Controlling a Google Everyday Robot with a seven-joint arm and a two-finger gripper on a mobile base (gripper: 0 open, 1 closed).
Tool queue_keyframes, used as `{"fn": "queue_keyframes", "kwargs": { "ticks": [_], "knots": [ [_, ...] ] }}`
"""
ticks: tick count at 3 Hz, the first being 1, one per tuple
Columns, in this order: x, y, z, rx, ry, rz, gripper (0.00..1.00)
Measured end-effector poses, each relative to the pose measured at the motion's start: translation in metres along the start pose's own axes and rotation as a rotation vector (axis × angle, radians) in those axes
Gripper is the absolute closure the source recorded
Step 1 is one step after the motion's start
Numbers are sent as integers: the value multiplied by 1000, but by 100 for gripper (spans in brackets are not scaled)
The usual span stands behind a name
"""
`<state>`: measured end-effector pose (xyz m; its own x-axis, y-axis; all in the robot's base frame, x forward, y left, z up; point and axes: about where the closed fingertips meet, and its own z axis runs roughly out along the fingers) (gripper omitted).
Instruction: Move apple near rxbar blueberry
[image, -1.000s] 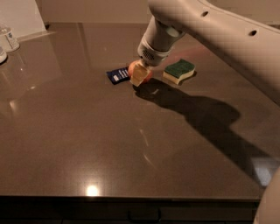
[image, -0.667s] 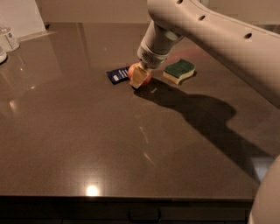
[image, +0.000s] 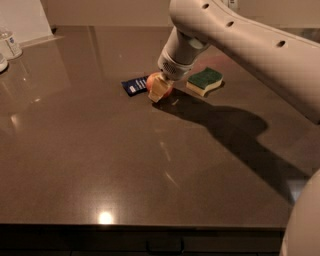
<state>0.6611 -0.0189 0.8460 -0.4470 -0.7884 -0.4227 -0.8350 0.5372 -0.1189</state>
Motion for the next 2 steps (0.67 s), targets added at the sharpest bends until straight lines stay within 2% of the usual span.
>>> {"fn": "queue_keyframes", "kwargs": {
  "ticks": [1,2],
  "knots": [
    [-1,-3,-7,1,-13,-5,0],
    [-1,-5,-24,-5,-33,-32,0]
  ]
}}
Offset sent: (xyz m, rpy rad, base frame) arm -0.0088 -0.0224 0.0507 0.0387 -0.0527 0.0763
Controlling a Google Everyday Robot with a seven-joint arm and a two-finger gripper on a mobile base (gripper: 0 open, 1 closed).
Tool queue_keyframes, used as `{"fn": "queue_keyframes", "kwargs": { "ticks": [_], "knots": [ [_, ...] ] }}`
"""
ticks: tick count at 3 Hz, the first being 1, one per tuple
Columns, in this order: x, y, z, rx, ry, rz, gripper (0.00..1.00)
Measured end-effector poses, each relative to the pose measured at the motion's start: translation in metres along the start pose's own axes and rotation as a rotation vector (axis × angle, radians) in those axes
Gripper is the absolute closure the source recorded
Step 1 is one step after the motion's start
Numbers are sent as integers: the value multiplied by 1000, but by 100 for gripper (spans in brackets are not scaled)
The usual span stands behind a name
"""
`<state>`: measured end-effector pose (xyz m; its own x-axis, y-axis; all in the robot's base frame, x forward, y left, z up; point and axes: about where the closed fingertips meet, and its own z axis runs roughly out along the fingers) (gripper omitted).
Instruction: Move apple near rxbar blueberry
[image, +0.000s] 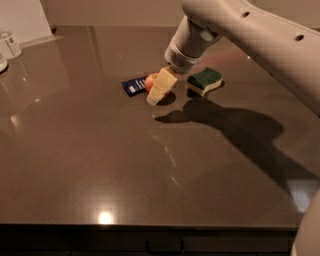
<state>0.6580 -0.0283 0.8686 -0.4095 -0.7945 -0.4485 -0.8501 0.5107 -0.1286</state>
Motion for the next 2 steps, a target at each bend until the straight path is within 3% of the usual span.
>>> {"fn": "queue_keyframes", "kwargs": {
  "ticks": [1,2],
  "knots": [
    [5,-3,-21,-22,-16,-51,0],
    [5,-3,-21,-22,-16,-51,0]
  ]
}}
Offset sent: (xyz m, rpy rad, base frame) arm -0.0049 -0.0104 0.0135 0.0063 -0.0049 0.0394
